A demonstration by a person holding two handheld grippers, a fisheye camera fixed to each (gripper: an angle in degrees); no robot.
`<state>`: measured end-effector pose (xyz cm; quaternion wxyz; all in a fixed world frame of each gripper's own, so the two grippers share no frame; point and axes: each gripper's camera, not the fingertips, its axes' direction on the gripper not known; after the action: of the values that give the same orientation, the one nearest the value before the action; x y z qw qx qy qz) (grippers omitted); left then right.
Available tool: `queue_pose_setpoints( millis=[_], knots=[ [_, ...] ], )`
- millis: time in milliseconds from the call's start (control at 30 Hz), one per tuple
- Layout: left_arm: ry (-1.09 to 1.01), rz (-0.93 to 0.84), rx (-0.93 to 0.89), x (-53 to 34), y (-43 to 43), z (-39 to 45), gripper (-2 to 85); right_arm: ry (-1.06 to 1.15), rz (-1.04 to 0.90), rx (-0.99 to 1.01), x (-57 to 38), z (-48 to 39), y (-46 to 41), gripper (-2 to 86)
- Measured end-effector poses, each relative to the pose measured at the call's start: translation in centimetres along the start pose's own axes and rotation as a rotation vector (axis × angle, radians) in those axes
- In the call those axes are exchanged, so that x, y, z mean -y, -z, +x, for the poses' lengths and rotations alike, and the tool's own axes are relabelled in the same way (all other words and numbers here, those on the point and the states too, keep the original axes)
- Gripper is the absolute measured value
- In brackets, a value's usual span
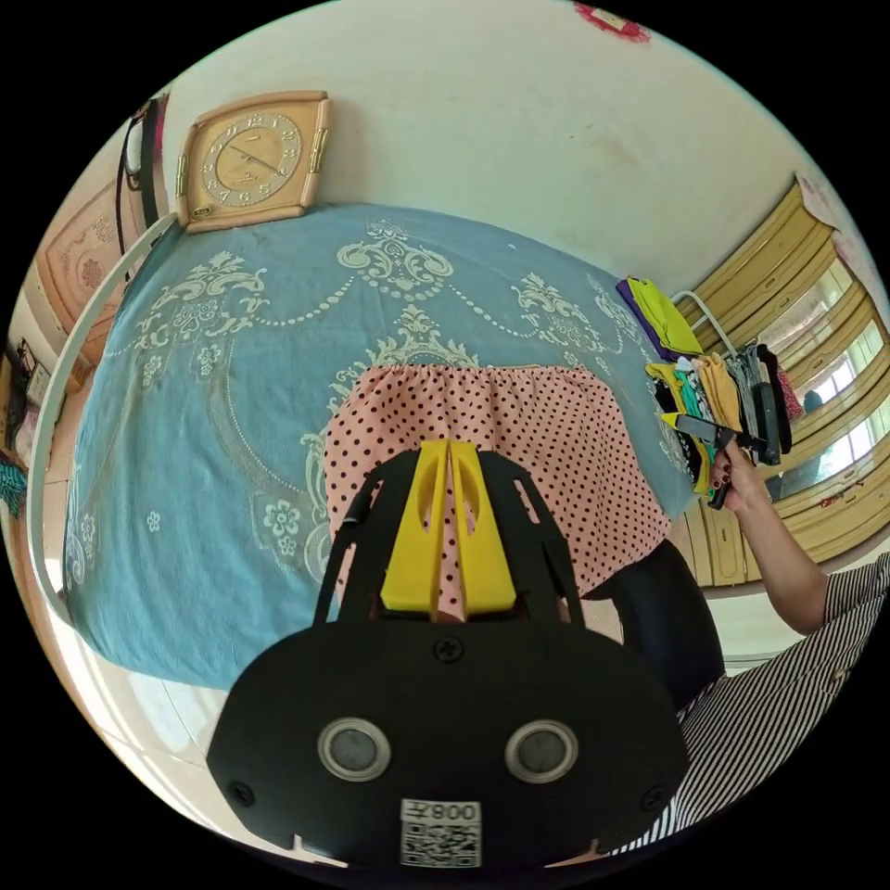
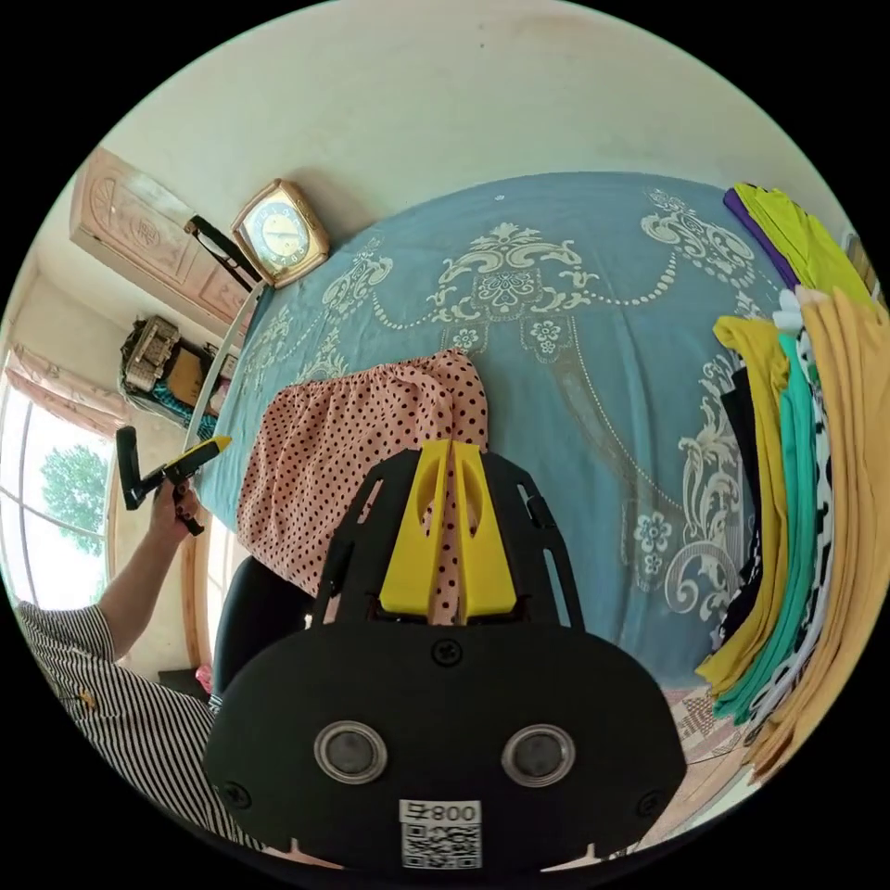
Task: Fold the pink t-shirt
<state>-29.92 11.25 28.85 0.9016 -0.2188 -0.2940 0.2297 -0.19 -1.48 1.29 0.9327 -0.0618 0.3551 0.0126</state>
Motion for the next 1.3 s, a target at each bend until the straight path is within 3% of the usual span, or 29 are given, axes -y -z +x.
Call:
queue_pose_setpoints(
  millis=[333, 800, 1033, 1300],
  knots=[
    [0.072, -0.085, -0.207, -12.3, -0.9, 4.7, 0.8, -0.178, -0.090, 0.191, -11.2, 5.7, -0.9, 7.0],
    [-0.208, -0.212, -0.276, -14.5, -6.9, 19.6, 1.6, -0.326, -0.141, 0.435, -13.0, 11.9, -7.1, 7.1],
    [-0.364, -0.250, -0.227, -14.2, -10.0, 26.5, 4.5, -0.339, -0.104, 0.508, -13.3, 13.4, -7.6, 2.5],
    [-0.679, -0.232, -0.047, -13.1, -14.8, 37.8, 10.0, -0.230, -0.045, 0.587, -11.4, 12.1, -5.5, 1.6]
  ],
)
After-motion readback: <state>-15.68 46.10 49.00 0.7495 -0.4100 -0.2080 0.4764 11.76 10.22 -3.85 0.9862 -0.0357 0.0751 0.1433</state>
